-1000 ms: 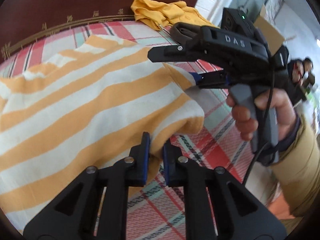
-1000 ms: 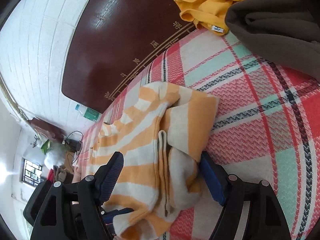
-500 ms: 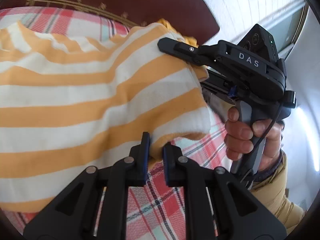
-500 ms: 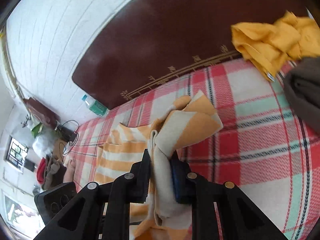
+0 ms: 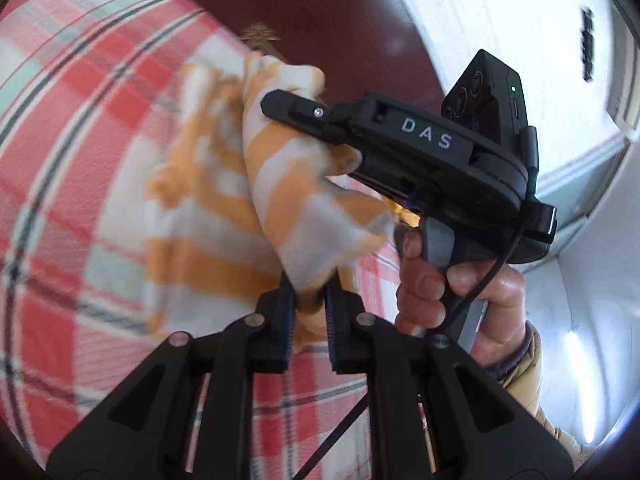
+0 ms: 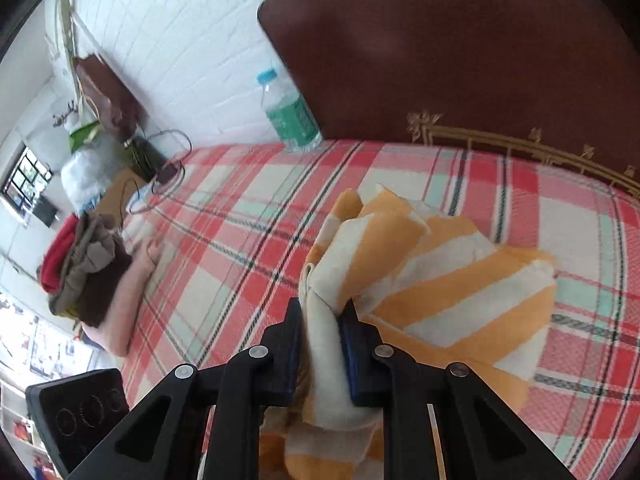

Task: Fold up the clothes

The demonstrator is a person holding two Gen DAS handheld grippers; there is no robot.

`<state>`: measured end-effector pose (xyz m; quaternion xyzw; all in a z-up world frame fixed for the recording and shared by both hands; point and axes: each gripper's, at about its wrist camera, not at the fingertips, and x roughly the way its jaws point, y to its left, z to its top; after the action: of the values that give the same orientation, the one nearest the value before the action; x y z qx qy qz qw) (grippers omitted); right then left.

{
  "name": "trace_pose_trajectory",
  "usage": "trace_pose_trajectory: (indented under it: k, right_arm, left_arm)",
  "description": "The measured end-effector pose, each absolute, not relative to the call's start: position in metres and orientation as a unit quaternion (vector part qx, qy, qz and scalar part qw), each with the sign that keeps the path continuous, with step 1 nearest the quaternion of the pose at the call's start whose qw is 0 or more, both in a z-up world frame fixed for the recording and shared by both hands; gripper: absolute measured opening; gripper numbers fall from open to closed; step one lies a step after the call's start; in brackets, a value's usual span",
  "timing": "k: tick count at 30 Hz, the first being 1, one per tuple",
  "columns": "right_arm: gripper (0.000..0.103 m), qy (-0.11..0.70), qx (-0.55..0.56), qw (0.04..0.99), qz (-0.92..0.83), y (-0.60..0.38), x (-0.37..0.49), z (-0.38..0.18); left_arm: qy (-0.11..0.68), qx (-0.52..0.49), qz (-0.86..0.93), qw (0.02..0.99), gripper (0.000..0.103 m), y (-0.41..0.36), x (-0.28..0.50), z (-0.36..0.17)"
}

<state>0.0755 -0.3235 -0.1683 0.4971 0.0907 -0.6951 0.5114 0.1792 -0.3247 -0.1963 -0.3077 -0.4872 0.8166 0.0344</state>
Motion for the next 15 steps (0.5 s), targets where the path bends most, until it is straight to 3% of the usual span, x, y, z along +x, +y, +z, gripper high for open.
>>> trace_pose_trajectory:
  k: [3, 5, 10, 15]
  right_arm:
    - [0.031, 0.121, 0.502, 0.513, -0.686, -0.338, 0.092, -0.188]
    - [0.045, 0.122, 0.491, 0.523, -0.686, -0.33, 0.098, -0.183]
    - [0.046, 0.105, 0.443, 0.554, -0.697, -0.292, 0.105, -0.152]
    - [0.045, 0.16, 0.425, 0.549, -0.701, -0.28, 0.127, -0.166]
  left_arm:
    - [-0.499, -0.31, 0.809, 0.024, 0.014, -0.331, 0.196, -0.208]
    - [-0.503, -0.31, 0.806, 0.02, 0.014, -0.333, 0.207, -0.213]
    - [-0.488, -0.305, 0.817, 0.014, 0.015, -0.335, 0.231, -0.211]
    - [-0.441, -0.286, 0.851, -0.005, 0.037, -0.337, 0.249, -0.19]
